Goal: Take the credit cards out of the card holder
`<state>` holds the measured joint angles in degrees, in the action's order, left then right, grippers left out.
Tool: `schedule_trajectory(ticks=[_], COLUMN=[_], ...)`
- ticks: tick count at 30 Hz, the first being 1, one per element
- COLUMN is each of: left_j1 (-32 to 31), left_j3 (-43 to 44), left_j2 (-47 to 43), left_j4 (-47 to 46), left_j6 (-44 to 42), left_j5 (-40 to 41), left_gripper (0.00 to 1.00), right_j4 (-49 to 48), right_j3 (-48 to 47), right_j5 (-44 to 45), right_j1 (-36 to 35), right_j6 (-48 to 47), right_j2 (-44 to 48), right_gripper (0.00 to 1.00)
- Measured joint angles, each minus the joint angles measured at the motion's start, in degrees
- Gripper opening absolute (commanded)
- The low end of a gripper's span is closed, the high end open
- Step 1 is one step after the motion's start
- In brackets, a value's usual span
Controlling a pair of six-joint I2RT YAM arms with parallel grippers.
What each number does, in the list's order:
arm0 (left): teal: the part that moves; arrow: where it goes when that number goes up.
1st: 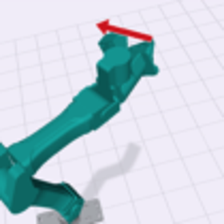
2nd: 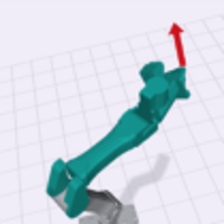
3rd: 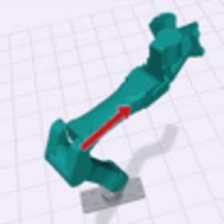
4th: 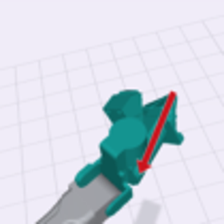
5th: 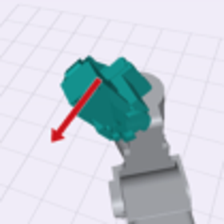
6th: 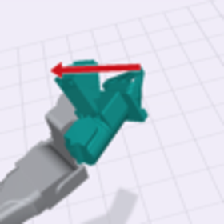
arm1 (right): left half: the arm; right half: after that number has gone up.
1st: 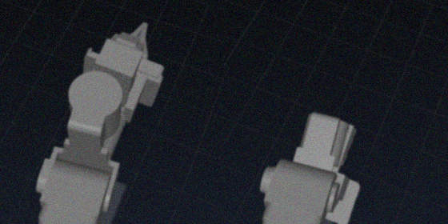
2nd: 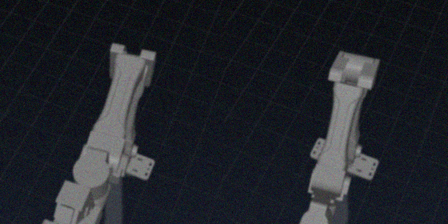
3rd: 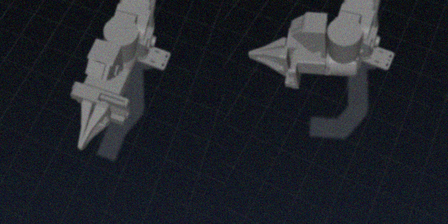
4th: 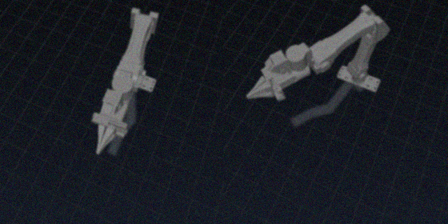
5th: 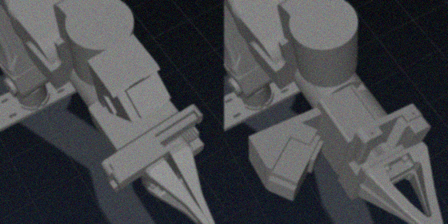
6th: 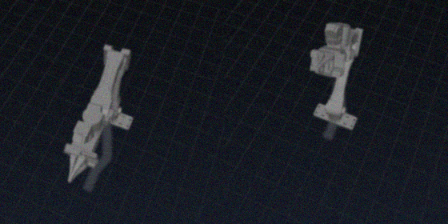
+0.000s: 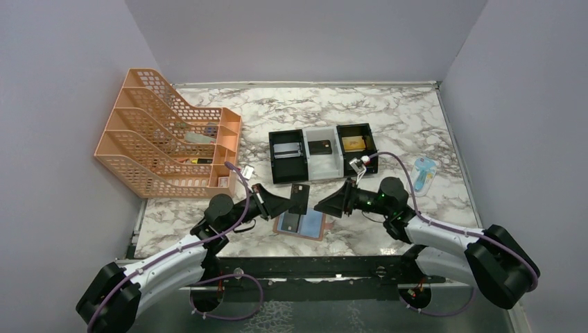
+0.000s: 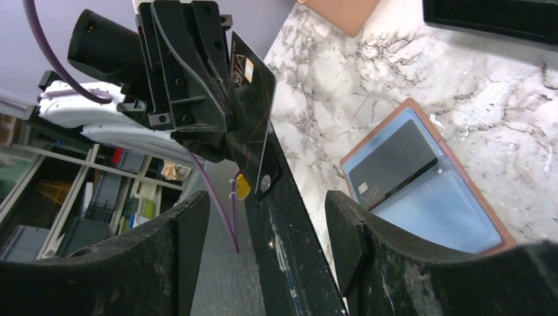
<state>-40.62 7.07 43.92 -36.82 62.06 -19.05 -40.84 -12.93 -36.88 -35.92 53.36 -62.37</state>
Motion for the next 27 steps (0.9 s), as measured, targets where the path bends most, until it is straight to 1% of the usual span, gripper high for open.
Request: schedule_trajectory(ticks=[2, 6, 9, 15, 19, 27], left_j1=[0.00, 0.00, 0.00, 0.00, 0.00, 0.00], left_j3=[0.00, -0.07, -0.52, -2.62, -2.82, -3.15], left_j2=[-0.09, -0.35, -0.35, -0.35, -0.35, 0.15], left_j4=[-1.31, -3.08, -4.83, -7.74, -8.59, -10.99], left_j6=[0.26, 0.37, 0.28, 0.48, 0.76, 1.36], left_j5=[-0.46, -1.31, -1.66, -1.95, -1.97, -2.49], left_gripper=[0.00, 0.00, 0.00, 0.00, 0.00, 0.00], right_j4=[-1.81, -5.27, -8.94, -14.86, -16.06, -17.33], right_j3=[-0.07, -0.72, -1.99, -3.41, -3.96, -4.59], right_j5=[-1.03, -2.23, -2.38, -2.91, -3.61, -4.98], right_j1=[0.00, -0.02, -0.63, -2.60, -3.13, -3.13], right_j6=[0.61, 2.34, 4.13, 7.15, 7.76, 8.41], right_j2=[-0.83, -3.28, -6.64, -12.00, -13.09, -14.45], right_gripper=[0.62, 0.52, 0.51, 0.39, 0.30, 0.28])
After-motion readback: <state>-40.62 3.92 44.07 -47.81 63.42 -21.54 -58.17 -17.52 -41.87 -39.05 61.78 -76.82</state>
